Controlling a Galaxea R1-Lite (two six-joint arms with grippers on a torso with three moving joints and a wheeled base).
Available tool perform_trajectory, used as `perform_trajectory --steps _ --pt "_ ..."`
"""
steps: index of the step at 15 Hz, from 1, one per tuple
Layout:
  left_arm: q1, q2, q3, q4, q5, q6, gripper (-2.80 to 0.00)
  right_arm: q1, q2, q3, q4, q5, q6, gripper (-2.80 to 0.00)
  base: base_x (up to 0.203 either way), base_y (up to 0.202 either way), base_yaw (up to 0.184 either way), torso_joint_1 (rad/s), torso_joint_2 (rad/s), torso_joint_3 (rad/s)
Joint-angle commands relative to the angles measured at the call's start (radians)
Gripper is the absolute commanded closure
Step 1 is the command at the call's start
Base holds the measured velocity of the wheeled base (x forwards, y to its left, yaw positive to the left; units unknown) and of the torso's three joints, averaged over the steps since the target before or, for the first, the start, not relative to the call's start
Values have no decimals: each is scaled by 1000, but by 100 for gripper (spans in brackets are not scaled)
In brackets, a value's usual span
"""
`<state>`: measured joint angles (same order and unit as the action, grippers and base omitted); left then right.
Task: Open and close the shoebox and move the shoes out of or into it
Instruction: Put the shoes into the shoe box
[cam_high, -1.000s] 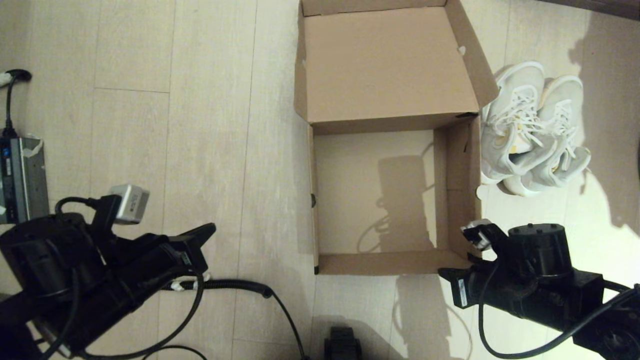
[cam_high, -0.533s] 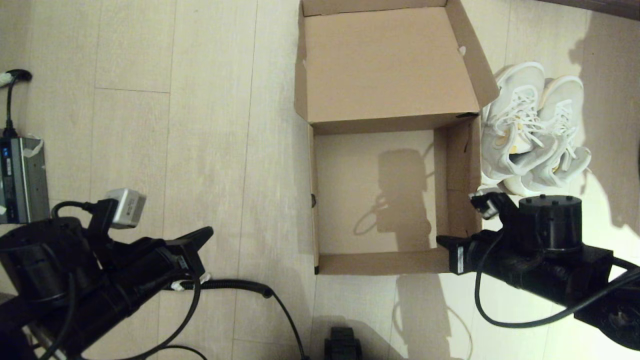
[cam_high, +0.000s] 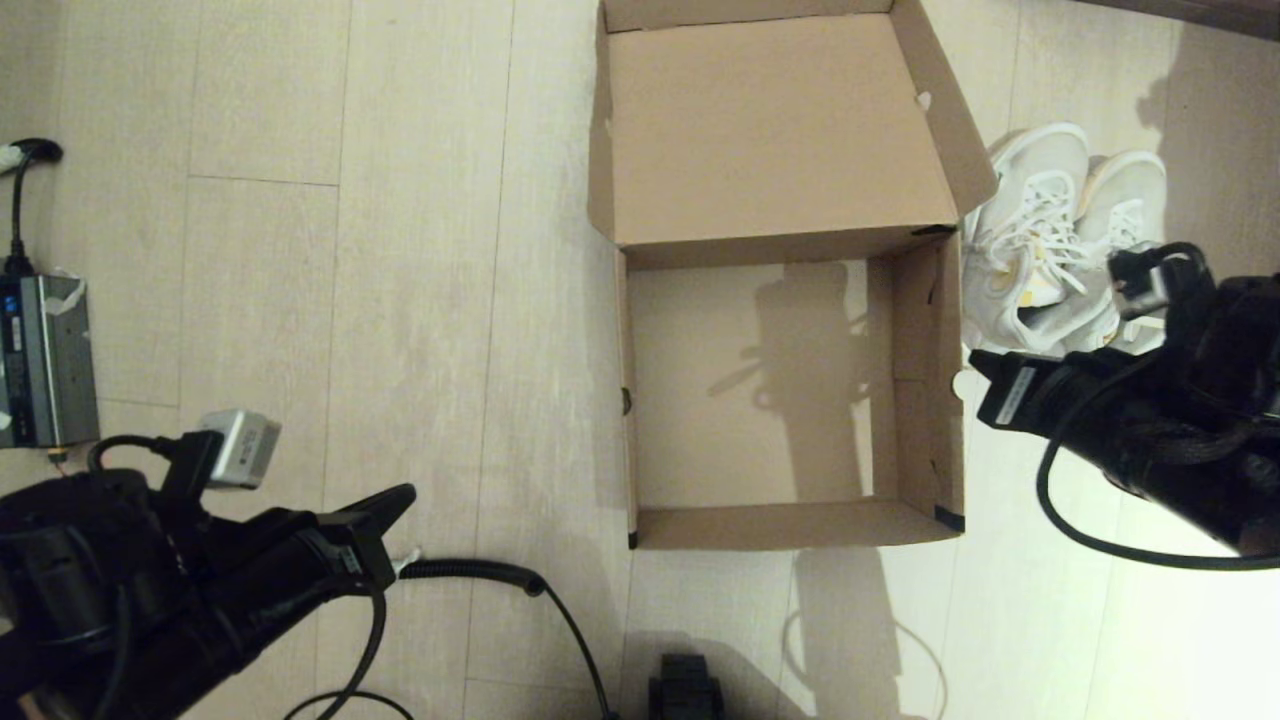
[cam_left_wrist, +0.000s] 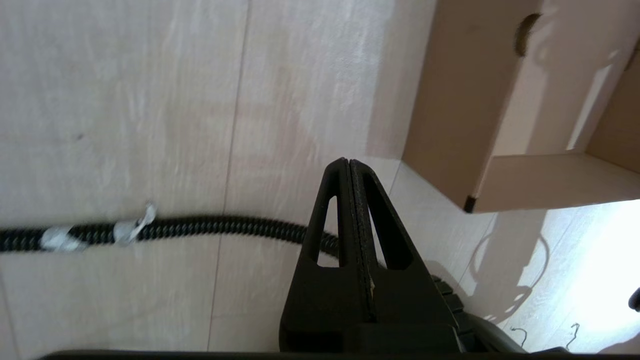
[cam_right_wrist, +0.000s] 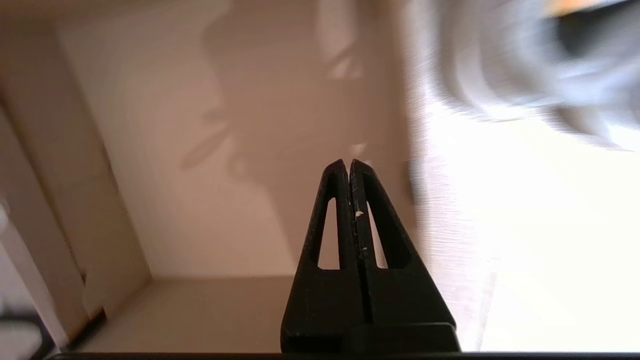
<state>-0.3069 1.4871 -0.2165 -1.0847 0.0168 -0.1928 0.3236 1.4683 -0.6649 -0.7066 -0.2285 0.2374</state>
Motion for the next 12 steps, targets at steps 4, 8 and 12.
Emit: perform_trajectory --steps 4,8,12 --pt "11 -41 23 -6 -1 -13 0 -153 -114 17 77 -91 -22 0 0 0 0 0 0 0" --pt "11 -50 19 -6 -3 -16 0 -263 85 -67 9 -71 -97 0 0 0 0 0 0 0" --pt "12 -45 12 -6 -8 -41 0 -334 260 -271 -53 -35 -155 -280 0 0 0 0 0 0"
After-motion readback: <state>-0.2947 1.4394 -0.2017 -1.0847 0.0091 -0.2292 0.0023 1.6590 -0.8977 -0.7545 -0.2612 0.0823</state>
